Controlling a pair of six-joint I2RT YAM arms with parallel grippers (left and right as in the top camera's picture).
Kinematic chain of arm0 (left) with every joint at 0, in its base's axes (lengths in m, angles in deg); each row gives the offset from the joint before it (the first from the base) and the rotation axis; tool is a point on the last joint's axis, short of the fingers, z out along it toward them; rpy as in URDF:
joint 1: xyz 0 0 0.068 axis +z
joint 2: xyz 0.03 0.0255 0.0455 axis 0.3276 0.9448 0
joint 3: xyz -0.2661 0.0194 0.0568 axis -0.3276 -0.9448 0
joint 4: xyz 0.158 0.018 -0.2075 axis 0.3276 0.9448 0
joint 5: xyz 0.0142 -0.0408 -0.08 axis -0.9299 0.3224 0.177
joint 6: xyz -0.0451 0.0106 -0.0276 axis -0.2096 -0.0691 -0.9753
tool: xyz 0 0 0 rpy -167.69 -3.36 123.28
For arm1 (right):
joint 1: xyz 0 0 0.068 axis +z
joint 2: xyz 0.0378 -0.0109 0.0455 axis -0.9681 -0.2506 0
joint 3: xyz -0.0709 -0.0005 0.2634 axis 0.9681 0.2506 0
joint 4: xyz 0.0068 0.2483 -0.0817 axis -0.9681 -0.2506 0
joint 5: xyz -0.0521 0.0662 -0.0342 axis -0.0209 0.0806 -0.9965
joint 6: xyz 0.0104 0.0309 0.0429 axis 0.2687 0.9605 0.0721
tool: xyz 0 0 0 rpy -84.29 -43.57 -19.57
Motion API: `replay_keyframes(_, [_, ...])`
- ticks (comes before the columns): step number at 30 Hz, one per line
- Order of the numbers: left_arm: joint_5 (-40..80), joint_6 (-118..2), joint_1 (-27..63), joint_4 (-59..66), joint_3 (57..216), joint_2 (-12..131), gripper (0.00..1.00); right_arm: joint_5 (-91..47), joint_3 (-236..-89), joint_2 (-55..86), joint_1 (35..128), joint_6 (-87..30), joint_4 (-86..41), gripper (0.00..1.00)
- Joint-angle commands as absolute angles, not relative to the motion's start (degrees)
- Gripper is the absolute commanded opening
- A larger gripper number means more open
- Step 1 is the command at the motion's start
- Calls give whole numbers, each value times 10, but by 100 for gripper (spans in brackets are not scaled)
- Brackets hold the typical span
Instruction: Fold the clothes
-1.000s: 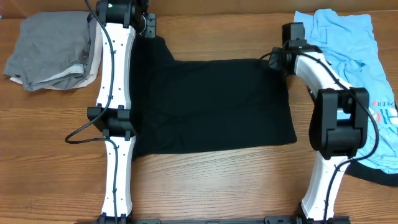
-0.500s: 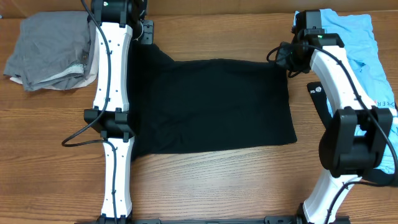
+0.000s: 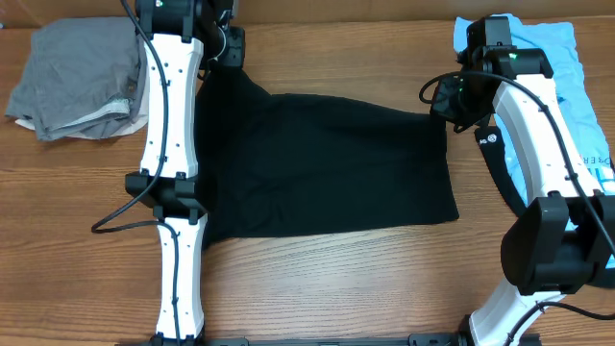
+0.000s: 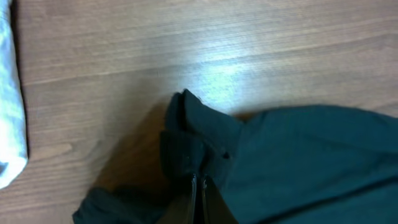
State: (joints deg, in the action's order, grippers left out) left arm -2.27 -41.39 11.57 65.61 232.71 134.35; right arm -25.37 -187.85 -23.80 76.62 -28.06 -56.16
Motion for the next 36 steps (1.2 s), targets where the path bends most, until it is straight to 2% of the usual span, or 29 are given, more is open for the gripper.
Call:
replay_keyframes(1, [-31,-425,107,657,2262,1258,4,-248,-1893,-222,764,-279,-565,4])
replay_keyframes(8, [-59,-432,107,657,2022,1147,4,-239,-1893,-222,764,-292,-587,4])
replay_keyframes(13, [-104,-448,110,657,1905,1102,4,-239,-1893,-222,764,-294,-626,4])
replay_keyframes(23, [-159,-480,110,648,1742,1076,4,-240,-1880,-222,750,-292,-693,4])
replay_keyframes(36, [-172,-489,148,549,1606,1077,4,-239,-1771,-222,730,-309,-629,4])
